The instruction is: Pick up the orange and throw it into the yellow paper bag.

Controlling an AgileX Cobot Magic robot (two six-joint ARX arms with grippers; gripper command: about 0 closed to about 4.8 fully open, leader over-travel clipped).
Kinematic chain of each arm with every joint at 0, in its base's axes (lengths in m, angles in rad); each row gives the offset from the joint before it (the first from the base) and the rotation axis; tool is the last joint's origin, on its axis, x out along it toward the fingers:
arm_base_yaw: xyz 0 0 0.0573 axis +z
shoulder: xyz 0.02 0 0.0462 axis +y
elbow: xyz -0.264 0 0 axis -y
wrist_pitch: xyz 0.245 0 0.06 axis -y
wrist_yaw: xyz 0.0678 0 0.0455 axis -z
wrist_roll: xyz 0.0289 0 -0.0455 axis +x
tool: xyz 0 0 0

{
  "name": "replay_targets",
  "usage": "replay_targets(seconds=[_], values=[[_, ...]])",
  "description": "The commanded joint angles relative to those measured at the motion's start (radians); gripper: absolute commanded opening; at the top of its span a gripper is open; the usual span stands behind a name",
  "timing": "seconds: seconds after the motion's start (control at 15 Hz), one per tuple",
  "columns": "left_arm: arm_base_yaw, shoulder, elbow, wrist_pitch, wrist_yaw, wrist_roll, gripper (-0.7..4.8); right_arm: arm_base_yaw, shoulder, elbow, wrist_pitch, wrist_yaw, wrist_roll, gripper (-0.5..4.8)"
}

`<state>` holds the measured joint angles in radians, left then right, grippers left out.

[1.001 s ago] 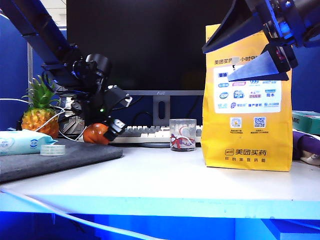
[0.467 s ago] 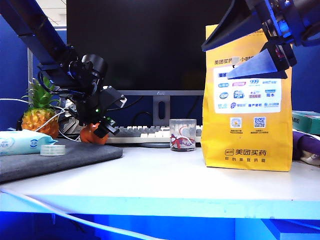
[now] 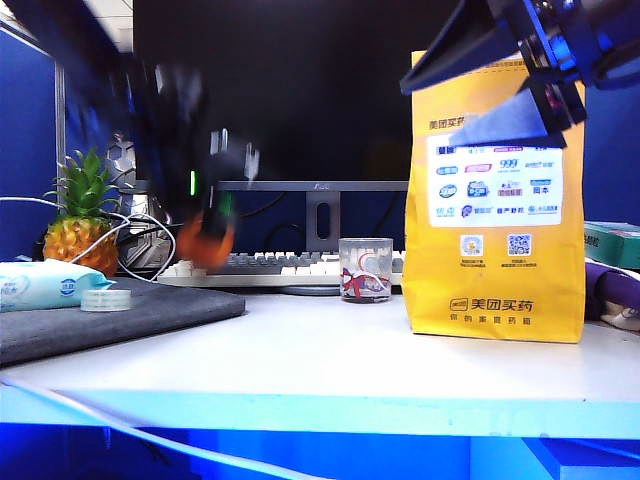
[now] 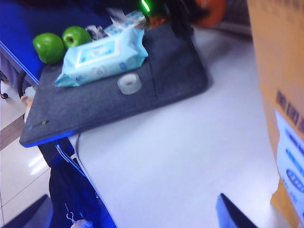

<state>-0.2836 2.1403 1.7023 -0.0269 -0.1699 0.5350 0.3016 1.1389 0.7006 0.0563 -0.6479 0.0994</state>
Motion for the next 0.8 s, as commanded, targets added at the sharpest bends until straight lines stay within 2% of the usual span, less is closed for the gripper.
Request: replay_targets(seconds=[0.07, 0.2, 0.27, 0.33, 0.47, 0.6, 0.67, 0.8], values=[[0.0, -0.229, 0.006, -0.169, 0.358, -0.175, 1.06, 0.0, -0.014, 0.093, -0.015, -0.022, -0.002, 4.79], [-0.002, -0.338, 0.006, -0.259, 0.599, -0.184, 1.01, -0.001, -0.043, 0.195, -0.093, -0.028, -0.023, 4.79], [-0.003, -0.406, 0.006, -0.313, 0.76, -0.175, 1.01, -0.002, -0.071, 0.269, -0.166, -0.008, -0.084, 4.79], [-0.003, -0.462, 0.006, -0.333, 0.843, -0.176, 0.96, -0.007, -0.102, 0.358, -0.277, 0.043, -0.129, 4.79], [-0.003, -0.524, 0.006, -0.344, 0.966, -0.173, 0.88, -0.009, -0.15, 0.477, -0.473, 0.069, -0.184, 4.79], [-0.003, -0.541, 0.006, -0.329, 1.196, -0.169, 0.88, -0.014, -0.213, 0.529, -0.57, 0.135, -0.213, 4.79], [-0.011, -0.538, 0.005, -0.33, 1.244, -0.168, 0.88, -0.014, -0.295, 0.537, -0.61, 0.189, -0.212, 4.79], [-0.04, -0.525, 0.005, -0.273, 1.242, -0.171, 0.87, -0.014, -0.375, 0.537, -0.668, 0.254, -0.214, 4.79]])
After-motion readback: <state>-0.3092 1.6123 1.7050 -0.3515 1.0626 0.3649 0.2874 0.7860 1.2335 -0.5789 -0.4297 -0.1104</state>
